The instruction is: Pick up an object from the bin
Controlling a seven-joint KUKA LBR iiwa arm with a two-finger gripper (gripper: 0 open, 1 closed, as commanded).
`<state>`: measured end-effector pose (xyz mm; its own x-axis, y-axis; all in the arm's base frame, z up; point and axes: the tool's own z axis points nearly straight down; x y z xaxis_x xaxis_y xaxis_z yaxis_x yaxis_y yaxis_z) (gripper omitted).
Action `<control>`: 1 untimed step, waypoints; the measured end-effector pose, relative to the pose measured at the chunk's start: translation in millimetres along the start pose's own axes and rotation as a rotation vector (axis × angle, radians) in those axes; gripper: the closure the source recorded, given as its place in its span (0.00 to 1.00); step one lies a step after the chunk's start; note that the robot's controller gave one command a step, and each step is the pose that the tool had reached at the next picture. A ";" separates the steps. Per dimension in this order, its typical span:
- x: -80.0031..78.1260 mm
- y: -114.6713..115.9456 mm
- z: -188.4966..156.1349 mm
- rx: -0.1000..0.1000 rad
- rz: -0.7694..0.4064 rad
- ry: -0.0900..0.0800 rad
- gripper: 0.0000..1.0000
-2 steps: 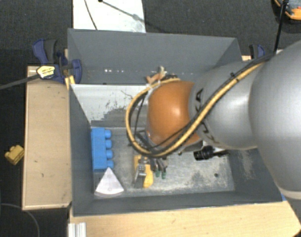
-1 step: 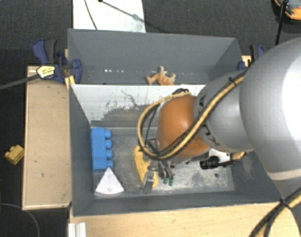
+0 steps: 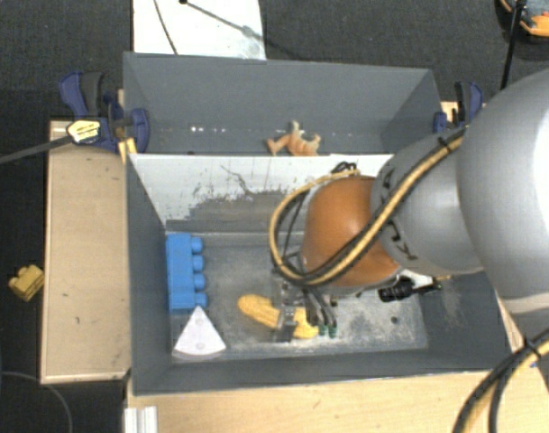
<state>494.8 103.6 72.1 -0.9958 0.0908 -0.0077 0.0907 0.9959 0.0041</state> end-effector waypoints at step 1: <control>0.0 0.0 0.0 0.000 0.002 0.000 1.00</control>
Offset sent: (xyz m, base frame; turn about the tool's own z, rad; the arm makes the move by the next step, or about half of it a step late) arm 0.0171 0.0243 0.1696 0.0594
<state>494.7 103.6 72.1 -0.9956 0.0929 -0.0075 0.0928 0.9957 0.0042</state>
